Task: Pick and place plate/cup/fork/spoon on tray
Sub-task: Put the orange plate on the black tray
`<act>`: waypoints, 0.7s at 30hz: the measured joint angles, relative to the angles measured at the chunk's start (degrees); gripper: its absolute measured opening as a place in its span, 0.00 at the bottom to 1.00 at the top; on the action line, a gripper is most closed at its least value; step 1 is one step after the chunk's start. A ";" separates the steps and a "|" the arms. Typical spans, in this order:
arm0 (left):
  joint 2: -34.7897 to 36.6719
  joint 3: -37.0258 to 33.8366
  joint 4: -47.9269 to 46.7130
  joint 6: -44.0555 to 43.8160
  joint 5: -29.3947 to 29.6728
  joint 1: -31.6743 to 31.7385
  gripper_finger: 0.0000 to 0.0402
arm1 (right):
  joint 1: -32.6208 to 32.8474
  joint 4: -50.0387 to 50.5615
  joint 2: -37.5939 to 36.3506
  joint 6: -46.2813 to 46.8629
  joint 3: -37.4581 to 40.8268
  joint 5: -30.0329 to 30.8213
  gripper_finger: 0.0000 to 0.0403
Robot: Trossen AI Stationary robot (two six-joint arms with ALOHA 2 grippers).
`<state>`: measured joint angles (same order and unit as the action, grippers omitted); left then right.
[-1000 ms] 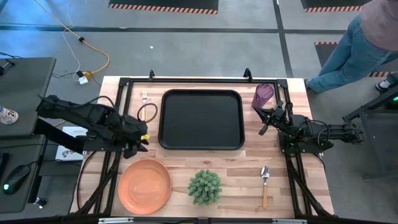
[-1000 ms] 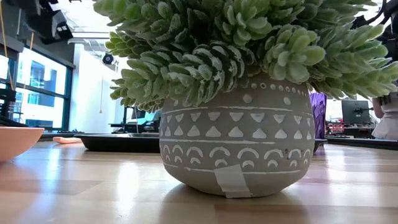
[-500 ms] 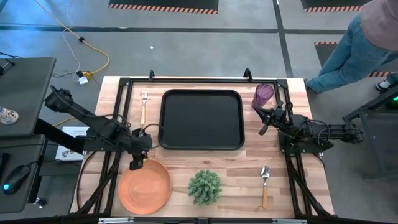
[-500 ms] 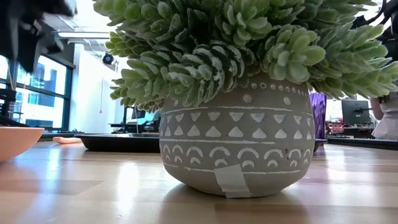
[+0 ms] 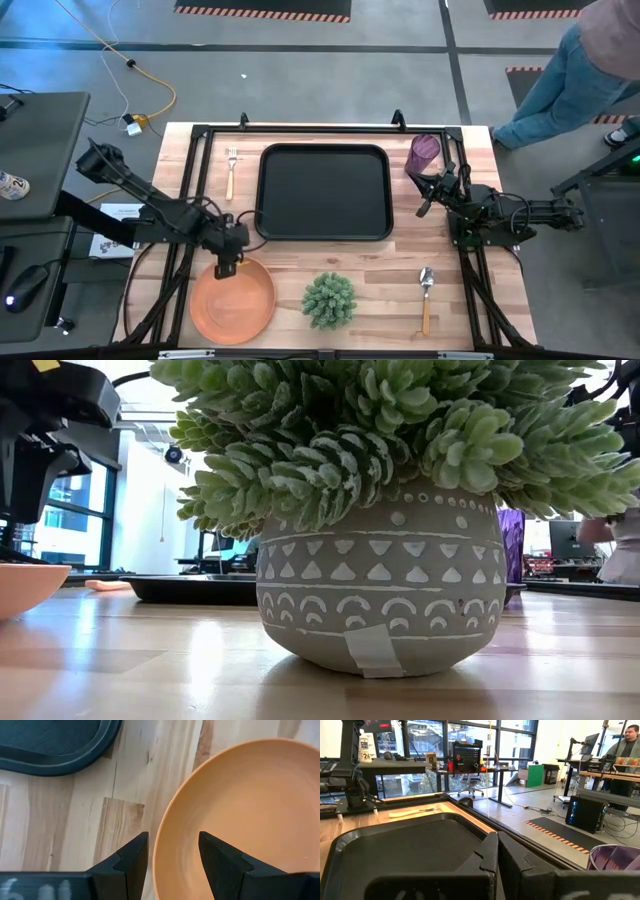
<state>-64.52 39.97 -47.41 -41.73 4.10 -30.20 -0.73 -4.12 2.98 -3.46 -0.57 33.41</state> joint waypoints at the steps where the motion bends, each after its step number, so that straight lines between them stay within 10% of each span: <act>1: -0.45 0.00 0.08 0.21 0.00 0.00 0.41 | 0.02 0.00 0.00 0.01 -0.01 0.01 0.00; 21: -10.79 0.00 1.76 1.36 -0.63 0.02 0.41 | 0.02 0.00 0.00 0.00 0.01 0.00 0.00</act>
<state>-75.31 39.97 -45.65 -40.36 3.46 -30.17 -0.71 -4.12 2.98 -3.46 -0.56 33.41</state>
